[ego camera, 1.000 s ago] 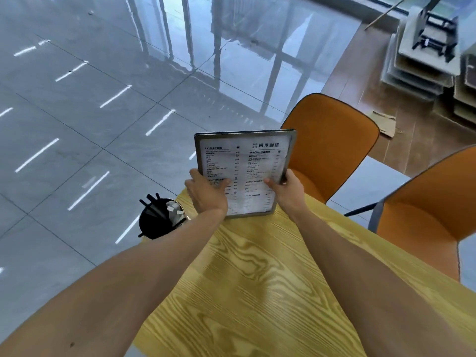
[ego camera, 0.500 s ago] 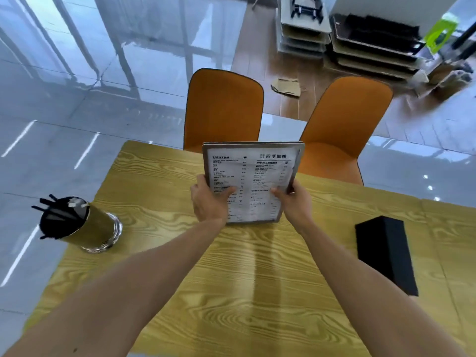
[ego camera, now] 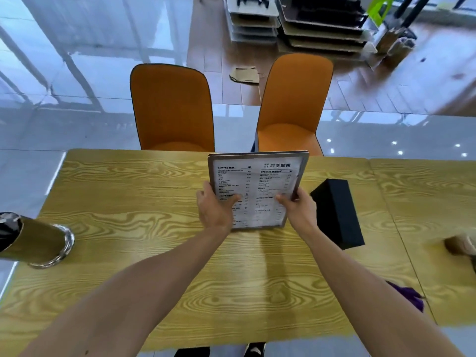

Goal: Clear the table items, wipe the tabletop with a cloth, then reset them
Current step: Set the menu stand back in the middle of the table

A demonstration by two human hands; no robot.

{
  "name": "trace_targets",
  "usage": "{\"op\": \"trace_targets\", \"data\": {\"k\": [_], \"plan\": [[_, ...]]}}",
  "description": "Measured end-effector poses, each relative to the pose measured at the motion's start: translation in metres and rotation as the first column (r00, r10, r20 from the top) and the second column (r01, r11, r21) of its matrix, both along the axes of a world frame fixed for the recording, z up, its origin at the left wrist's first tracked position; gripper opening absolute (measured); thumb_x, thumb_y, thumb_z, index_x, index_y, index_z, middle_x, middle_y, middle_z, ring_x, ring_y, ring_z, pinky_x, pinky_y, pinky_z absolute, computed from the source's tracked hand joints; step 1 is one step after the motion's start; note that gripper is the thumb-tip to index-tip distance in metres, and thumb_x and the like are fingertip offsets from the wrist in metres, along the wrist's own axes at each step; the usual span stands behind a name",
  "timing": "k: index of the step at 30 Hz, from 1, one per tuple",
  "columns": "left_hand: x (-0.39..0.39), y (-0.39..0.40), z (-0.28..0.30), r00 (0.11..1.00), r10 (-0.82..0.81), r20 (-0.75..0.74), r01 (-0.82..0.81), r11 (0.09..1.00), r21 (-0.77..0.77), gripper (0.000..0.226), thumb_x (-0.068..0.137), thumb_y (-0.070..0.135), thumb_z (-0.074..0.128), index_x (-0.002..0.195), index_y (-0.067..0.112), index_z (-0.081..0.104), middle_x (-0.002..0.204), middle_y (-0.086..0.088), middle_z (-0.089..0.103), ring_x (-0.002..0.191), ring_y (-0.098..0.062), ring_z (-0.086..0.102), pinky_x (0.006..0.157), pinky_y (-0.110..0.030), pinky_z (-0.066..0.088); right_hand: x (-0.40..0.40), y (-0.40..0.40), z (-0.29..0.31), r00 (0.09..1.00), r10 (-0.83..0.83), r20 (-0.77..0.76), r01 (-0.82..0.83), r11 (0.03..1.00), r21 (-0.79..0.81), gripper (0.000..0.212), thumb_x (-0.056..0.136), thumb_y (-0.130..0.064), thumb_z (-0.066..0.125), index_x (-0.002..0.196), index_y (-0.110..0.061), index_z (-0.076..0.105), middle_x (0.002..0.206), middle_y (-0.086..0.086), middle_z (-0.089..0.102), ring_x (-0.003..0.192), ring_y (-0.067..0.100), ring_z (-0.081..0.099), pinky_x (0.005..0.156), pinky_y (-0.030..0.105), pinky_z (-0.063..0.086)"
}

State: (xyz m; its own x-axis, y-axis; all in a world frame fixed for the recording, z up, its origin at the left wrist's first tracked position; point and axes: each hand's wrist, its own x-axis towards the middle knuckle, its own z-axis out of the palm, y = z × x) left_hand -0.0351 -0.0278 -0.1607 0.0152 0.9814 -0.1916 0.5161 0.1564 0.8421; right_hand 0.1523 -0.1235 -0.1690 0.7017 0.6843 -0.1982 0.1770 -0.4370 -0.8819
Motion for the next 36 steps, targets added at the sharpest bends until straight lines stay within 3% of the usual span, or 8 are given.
{"op": "trace_targets", "data": {"k": [10,14,30,34,36], "plan": [[0.017,-0.016,-0.012,0.999,-0.021,-0.033,0.022,0.999,0.028,0.063,0.065,0.039,0.093,0.105,0.015,0.051,0.102,-0.005,0.052,0.092,-0.028,0.059,0.073,-0.045,0.055,0.013,-0.022,-0.013,1.0,-0.009,-0.015,0.009,1.0,-0.009,0.031,0.086,-0.028,0.077,0.113,-0.021,0.065,0.106,-0.009,0.07,0.097,0.005,0.065,0.082,0.032,0.057],[0.021,-0.016,-0.014,0.998,-0.03,-0.054,0.032,0.999,0.034,0.062,0.065,0.039,0.093,0.105,0.017,0.051,0.102,-0.004,0.052,0.094,-0.027,0.058,0.072,-0.039,0.052,0.017,-0.023,-0.017,0.999,-0.029,-0.042,0.028,0.999,-0.027,0.032,0.086,-0.028,0.078,0.114,-0.02,0.064,0.107,-0.007,0.071,0.099,0.01,0.066,0.085,0.037,0.058],[0.025,-0.004,-0.017,0.989,-0.074,-0.126,0.08,0.996,0.043,0.064,0.068,0.046,0.089,0.108,0.02,0.046,0.102,-0.001,0.05,0.095,-0.026,0.058,0.072,-0.044,0.056,0.023,-0.012,-0.022,0.999,-0.034,-0.036,0.033,0.999,-0.043,0.027,0.087,-0.033,0.077,0.109,-0.028,0.062,0.106,-0.011,0.07,0.097,0.005,0.066,0.076,0.028,0.057],[0.023,-0.005,-0.017,0.988,-0.093,-0.12,0.099,0.994,0.044,0.064,0.068,0.047,0.089,0.107,0.02,0.045,0.103,0.001,0.049,0.095,-0.025,0.058,0.073,-0.043,0.056,0.016,-0.013,-0.02,0.998,-0.063,-0.02,0.061,0.996,-0.069,0.03,0.088,-0.033,0.076,0.109,-0.026,0.055,0.105,-0.01,0.066,0.099,0.007,0.065,0.065,0.017,0.054],[0.018,-0.005,-0.017,0.989,-0.107,-0.105,0.109,0.994,0.023,0.065,0.068,0.049,0.089,0.108,0.021,0.046,0.106,0.001,0.049,0.094,-0.023,0.057,0.073,-0.04,0.054,0.006,-0.014,-0.02,0.99,-0.131,0.052,0.137,0.981,-0.136,0.04,0.088,-0.039,0.075,0.113,-0.019,0.051,0.111,-0.002,0.06,0.1,0.016,0.062,0.073,0.025,0.055]]}}
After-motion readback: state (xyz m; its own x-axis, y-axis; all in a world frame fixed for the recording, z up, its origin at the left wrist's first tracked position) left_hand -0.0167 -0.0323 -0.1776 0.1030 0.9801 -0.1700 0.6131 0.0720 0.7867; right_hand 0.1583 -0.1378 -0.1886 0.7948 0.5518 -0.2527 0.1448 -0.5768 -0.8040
